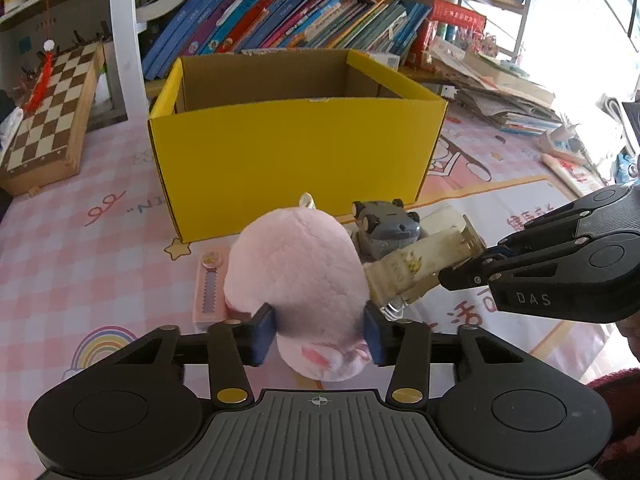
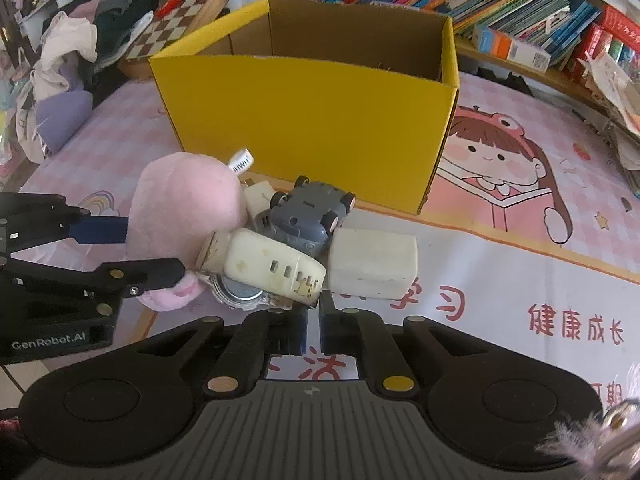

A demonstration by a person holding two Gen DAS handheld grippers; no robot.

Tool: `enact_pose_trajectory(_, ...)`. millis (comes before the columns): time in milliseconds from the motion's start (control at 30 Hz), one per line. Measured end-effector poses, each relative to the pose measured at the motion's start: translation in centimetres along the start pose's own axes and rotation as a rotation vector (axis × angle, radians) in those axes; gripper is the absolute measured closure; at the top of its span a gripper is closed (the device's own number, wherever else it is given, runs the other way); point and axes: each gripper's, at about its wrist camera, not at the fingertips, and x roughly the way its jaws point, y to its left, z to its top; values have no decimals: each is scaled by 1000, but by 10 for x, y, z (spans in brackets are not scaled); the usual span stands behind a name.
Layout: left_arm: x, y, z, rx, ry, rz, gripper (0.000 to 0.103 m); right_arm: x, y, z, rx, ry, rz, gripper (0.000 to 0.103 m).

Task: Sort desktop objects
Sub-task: 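Grasp the pink plush pig with the left tool while the right tool grasps the cream watch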

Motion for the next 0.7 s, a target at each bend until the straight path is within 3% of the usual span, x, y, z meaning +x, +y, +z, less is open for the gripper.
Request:
enact_pose_trajectory(367, -5, 6, -7, -39, 13, -7, 62, 8, 0, 0, 27, 39, 18, 96)
enact_pose_trajectory(700, 12, 8, -3, -71, 58, -15, 42, 27, -6, 5, 23, 86, 64, 92)
